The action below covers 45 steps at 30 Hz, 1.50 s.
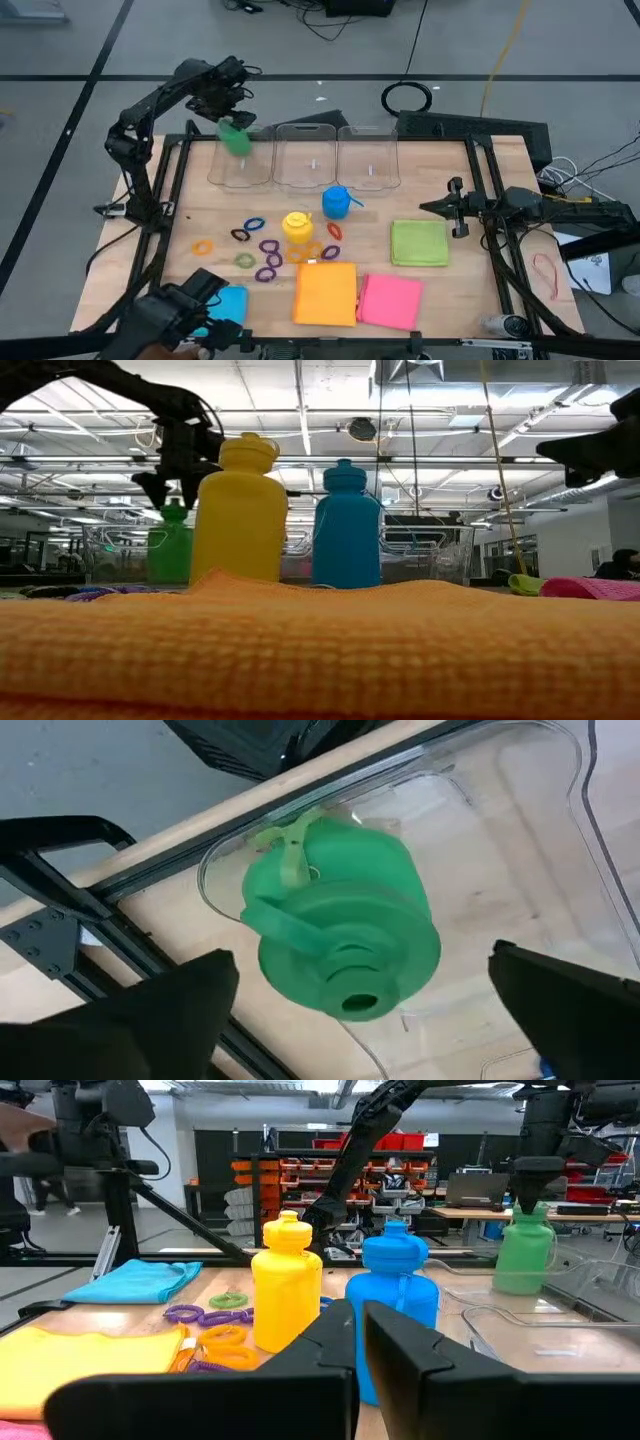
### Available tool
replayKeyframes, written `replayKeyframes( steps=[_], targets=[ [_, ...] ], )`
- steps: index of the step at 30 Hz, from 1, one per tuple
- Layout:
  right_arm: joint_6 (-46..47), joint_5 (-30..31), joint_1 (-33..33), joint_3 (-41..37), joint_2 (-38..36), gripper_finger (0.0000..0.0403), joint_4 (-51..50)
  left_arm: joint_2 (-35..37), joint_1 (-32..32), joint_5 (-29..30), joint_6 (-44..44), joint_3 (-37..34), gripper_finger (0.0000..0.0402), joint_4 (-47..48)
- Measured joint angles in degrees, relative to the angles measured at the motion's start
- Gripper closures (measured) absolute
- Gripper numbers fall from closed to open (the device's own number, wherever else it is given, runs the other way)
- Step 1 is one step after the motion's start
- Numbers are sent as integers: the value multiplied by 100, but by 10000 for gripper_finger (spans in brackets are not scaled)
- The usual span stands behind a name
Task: Pick & Place Sports Items
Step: Put the yellow tumbler into the left transparent container
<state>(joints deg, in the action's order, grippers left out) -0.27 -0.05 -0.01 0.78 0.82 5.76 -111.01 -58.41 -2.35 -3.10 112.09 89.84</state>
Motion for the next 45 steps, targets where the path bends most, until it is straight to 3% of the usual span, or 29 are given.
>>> replayKeyframes(
  steps=[10,20,24,32,39,45],
  targets=[
    [0,0,0,0,0,403,-1,475,-9,245,437,0,11,-63],
    [2,0,0,1,0,403,0,1904,400,340,226,0,11,-1257],
    [0,0,0,0,0,403,0,2525,1102,343,467,0,11,-1840],
    [1,0,0,1,0,403,-1,3282,3088,333,568,0,11,-2545],
    [2,0,0,0,0,403,0,3328,4711,332,566,0,11,-2662],
    [2,0,0,2,0,403,0,2986,5561,332,169,-2,11,-2623]
  ],
)
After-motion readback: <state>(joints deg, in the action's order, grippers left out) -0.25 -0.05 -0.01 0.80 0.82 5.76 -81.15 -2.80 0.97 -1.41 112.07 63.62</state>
